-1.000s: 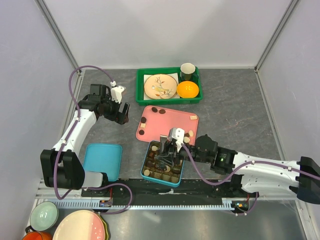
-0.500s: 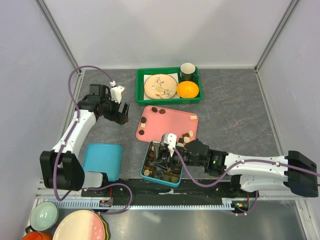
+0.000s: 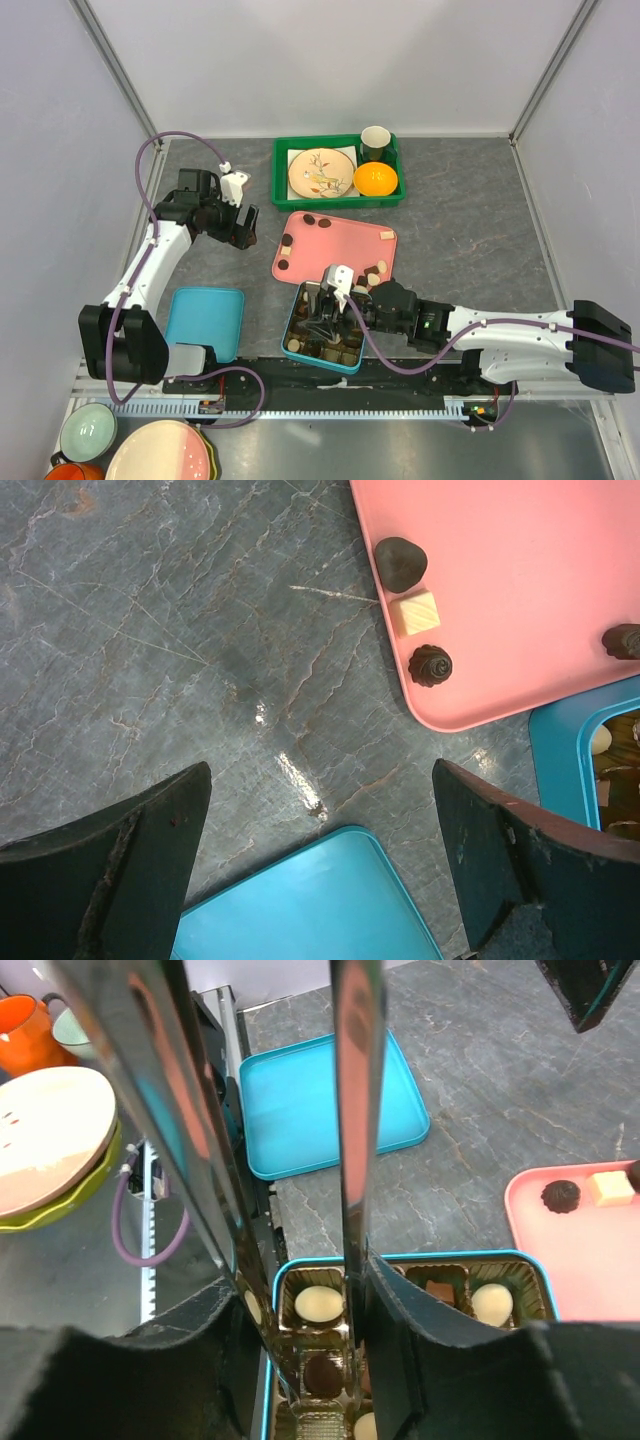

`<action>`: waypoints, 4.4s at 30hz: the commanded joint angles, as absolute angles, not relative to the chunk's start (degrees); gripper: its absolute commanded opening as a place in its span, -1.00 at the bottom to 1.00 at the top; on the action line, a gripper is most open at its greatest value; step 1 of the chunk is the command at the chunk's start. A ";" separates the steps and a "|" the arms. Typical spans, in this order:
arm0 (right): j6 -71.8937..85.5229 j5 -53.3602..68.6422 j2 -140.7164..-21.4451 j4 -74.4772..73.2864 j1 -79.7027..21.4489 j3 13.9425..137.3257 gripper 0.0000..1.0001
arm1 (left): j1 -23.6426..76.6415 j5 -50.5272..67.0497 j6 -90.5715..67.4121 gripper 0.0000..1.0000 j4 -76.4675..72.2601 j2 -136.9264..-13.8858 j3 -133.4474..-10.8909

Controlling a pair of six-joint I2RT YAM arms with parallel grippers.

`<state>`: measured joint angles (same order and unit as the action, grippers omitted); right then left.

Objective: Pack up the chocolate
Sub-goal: Place the fake chocolate in the packing box, then pick up the fake chocolate from the plate, then place the fake chocolate in the packing box.

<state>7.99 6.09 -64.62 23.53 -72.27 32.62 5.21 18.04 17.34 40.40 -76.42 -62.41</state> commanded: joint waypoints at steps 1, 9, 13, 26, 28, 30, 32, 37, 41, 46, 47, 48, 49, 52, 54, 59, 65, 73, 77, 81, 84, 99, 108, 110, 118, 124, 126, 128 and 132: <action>4.15 1.86 -63.37 26.90 -72.69 35.77 -0.15 | 4.92 17.67 18.99 0.98 39.90 -74.53 -62.49; -6.15 -9.24 -67.14 30.22 -66.02 42.71 -0.44 | 4.92 18.11 18.98 0.99 39.64 -74.79 -63.02; -5.01 -3.96 -73.11 35.85 -58.11 47.01 -0.45 | 4.83 18.10 19.25 0.99 39.55 -74.71 -62.67; -3.87 0.88 -100.01 49.21 -41.76 57.83 -0.25 | 4.57 18.19 19.51 0.99 39.11 -74.62 -63.02; -3.87 0.44 -101.85 49.48 -41.31 58.53 -0.16 | 4.66 18.19 19.60 0.99 39.11 -74.79 -63.11; -3.96 0.26 -102.92 49.74 -40.78 58.80 -0.05 | 4.57 18.37 19.60 0.99 39.20 -74.88 -63.11; -3.96 -0.95 -104.23 50.62 -40.52 58.71 0.02 | 4.57 18.46 19.51 0.99 39.11 -74.88 -63.11; -3.69 -1.85 -106.61 52.12 -40.17 58.80 0.06 | 4.57 18.54 19.34 0.99 39.11 -74.88 -63.11; -3.52 -0.88 -108.72 53.61 -39.82 58.97 0.05 | 4.57 18.28 19.51 0.99 39.20 -74.71 -63.19; -3.69 -0.70 -110.74 54.40 -39.38 58.89 0.05 | 4.57 18.02 19.69 0.99 39.46 -74.44 -63.28; -3.69 -0.70 -110.92 54.67 -39.29 58.71 0.05 | 4.57 17.93 19.69 0.99 39.46 -74.53 -63.28; -3.87 -0.36 -111.18 54.75 -39.20 58.54 0.04 | 4.57 17.93 19.69 0.99 39.55 -74.53 -63.28; -3.95 -0.26 -111.27 54.67 -39.11 58.54 0.04 | 4.57 17.84 19.77 0.99 39.55 -74.62 -63.28; -4.13 -0.26 -111.09 55.28 -39.11 57.66 0.03 | 4.57 17.75 19.86 0.99 39.55 -74.62 -63.28; -4.04 1.13 -110.66 55.20 -39.11 57.04 0.02 | 4.57 17.58 19.86 0.99 39.64 -74.71 -63.19; -3.08 4.74 -110.13 54.49 -39.11 56.95 -0.07 | 4.57 17.75 19.86 0.99 39.81 -74.71 -63.46; -1.76 5.01 -109.08 53.96 -39.11 55.82 -0.37 | 4.57 17.58 19.95 0.99 40.34 -74.00 -63.46; -0.27 7.02 -91.96 48.89 -39.20 48.35 -0.67 | 4.57 17.49 20.13 0.99 40.61 -73.74 -62.76; -0.17 12.99 -78.27 38.69 -40.78 44.49 -0.73 | 4.57 17.93 20.04 0.99 40.61 -73.39 -62.67; -0.09 14.68 -68.22 25.53 -46.73 42.10 -0.73 | 4.57 18.02 20.13 0.99 40.69 -73.13 -62.14; -0.09 11.97 -62.33 18.21 -52.02 40.70 -0.72 | 4.57 17.93 20.13 0.99 40.61 -73.13 -62.05; 4.92 13.01 -54.57 1.67 -66.35 39.29 -0.66 | 4.57 18.37 20.13 0.99 41.31 -72.33 -62.40; 8.61 13.45 -56.51 7.29 -70.05 37.09 -0.62 | 4.48 18.02 20.39 0.99 41.66 -72.16 -62.49; 9.05 13.19 -56.86 8.43 -70.66 36.83 -0.53 | 4.57 18.11 20.48 0.99 41.66 -72.25 -62.58; 8.53 7.92 -57.74 9.58 -71.19 37.00 -0.20 | 4.57 17.75 20.83 0.99 41.75 -71.90 -62.49; 6.59 4.75 -58.18 8.61 -71.19 39.81 -0.15 | 4.48 17.75 20.83 0.99 41.57 -71.90 -62.31; 6.59 5.01 -58.97 7.92 -71.19 40.69 -0.15 | 4.48 17.84 20.92 0.99 41.66 -71.81 -62.31; 6.85 5.88 -59.59 7.56 -71.19 41.04 -0.15 | 4.57 17.93 20.92 0.99 41.57 -71.72 -62.31; 7.29 6.94 -58.80 6.51 -71.28 40.69 -0.17 | 4.48 17.75 21.18 0.99 41.57 -71.54 -62.14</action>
